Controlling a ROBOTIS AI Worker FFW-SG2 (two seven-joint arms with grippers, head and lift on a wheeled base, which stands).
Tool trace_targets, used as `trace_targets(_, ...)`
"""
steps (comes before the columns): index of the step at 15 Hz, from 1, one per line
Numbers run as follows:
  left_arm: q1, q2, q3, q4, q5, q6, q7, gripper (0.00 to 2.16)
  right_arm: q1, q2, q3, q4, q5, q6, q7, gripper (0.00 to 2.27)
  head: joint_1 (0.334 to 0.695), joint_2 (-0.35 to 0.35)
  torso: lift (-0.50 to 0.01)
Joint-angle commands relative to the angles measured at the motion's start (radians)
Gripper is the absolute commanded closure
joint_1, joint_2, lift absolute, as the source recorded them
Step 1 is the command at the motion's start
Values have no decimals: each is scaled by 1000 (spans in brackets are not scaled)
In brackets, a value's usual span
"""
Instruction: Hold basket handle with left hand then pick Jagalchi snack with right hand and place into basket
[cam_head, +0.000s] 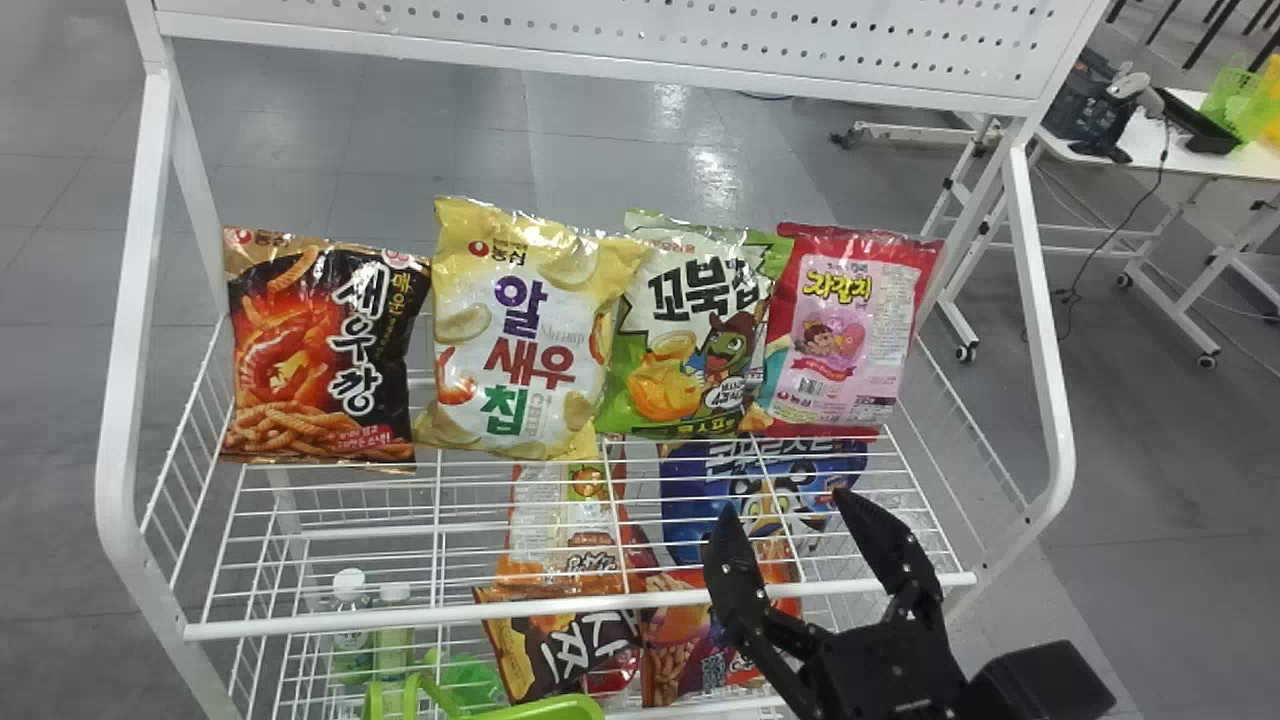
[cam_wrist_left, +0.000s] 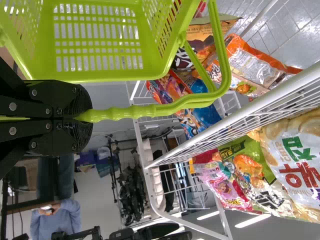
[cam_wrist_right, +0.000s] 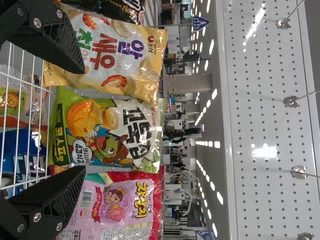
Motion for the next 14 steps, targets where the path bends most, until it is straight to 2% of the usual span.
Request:
trace_targets(1,0,0,2,0,0,-1,2,1814,0,-1,3,-5,0,0,0,134,695,-229,-10)
trace_targets(10,0,0,2,-1,1,3,-5,1814,-5,1,3,-8,0,0,0,134,695,-223,-10)
trace_targets(14,0,2,0,-6,-2,12,-19,1814,-92,12,-11,24,3,25,0,134,695,-225,-10)
